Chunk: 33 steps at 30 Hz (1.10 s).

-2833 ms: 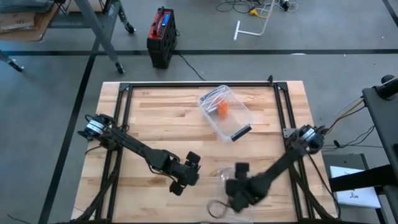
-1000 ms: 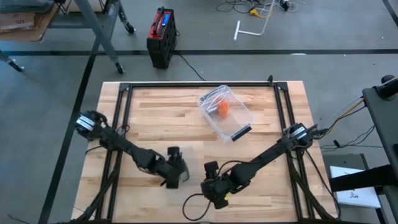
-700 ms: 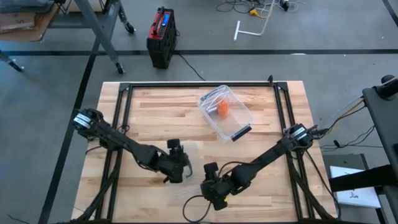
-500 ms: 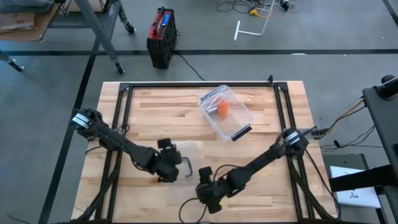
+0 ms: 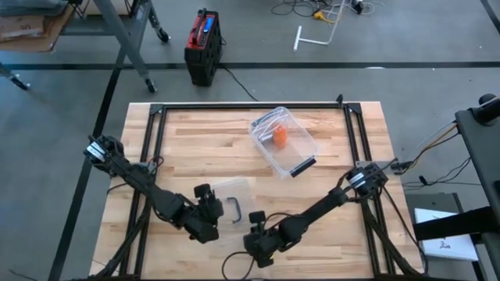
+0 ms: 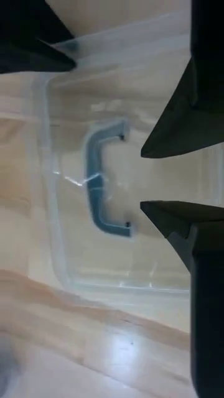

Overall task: Roll bandage
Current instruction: Close the transparent bin on the table

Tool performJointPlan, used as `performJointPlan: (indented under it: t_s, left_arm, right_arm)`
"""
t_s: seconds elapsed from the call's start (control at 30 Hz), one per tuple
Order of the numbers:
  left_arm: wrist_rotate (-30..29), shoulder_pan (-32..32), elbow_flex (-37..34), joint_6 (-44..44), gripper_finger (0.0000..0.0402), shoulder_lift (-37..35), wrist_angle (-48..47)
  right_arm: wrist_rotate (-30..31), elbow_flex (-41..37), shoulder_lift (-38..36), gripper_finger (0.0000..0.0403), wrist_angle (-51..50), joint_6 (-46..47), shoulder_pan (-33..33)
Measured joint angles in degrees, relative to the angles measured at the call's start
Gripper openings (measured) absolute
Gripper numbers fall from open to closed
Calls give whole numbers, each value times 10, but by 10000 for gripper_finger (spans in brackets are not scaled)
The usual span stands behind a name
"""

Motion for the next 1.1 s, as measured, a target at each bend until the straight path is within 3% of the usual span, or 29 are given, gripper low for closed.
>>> performJointPlan:
  t_s: [0.13,0.37,0.83,0.97,1.03,1.1]
  left_arm:
    - [-48,-6,0,3,107,-10,4]
    - [-169,-34,-3,70,94,-101,1]
    - [-323,2,-106,221,109,-384,36]
    - [-317,69,-169,296,116,-431,119]
    - [-275,121,-204,352,120,-447,199]
    - [-198,180,-238,403,124,-454,285]
  right_arm:
    - [0,1,-2,17,-19,-3,-5]
    - [-3,3,-58,1,-106,6,-8]
    - [56,11,-410,0,-183,75,-46]
    - [81,-4,-480,0,-217,99,-79]
    - [89,-20,-517,0,-216,108,-99]
    - [92,-37,-552,1,-216,128,-121]
